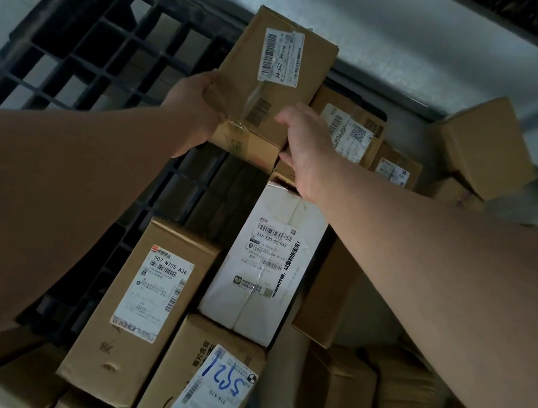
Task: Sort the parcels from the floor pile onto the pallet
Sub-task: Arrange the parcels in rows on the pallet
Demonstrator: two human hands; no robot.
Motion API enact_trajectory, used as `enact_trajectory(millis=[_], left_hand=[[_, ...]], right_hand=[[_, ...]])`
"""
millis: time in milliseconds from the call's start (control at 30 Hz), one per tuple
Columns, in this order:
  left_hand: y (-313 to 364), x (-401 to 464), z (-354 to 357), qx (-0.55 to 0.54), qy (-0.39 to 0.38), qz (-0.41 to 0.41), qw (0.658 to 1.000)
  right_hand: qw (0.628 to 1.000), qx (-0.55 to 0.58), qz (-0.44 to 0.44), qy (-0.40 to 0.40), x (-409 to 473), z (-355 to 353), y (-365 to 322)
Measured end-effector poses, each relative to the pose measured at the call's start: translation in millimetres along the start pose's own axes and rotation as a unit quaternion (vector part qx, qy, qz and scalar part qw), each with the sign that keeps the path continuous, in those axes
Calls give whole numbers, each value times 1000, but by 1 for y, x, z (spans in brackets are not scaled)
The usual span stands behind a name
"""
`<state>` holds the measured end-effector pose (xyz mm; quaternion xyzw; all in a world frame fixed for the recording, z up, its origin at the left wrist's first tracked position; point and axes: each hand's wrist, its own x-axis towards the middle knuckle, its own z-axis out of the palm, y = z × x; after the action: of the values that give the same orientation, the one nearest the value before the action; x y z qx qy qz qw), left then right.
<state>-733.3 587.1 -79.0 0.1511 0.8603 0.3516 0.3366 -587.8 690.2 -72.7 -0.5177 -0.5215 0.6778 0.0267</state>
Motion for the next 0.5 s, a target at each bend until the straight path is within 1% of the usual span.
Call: enact_trajectory(millis=[133,200,300,400,500], left_hand=[[9,-2,6,60,2,25,998],[13,-3,7,113,5,38,993],[20,-13,8,245,25,68,967],[29,-36,8,290,2,106,951],[45,-63,0,330,-16,161,930]], right_hand=[[1000,-11,-9,7,2,-2,-6],[999,-28,-21,10,0,-1,-7],[994,-88,-53,41,-9,0,-7],[982,-153,-93,60,-30,-1,-9],[975,-176,-120,56,-55,-9,-11]])
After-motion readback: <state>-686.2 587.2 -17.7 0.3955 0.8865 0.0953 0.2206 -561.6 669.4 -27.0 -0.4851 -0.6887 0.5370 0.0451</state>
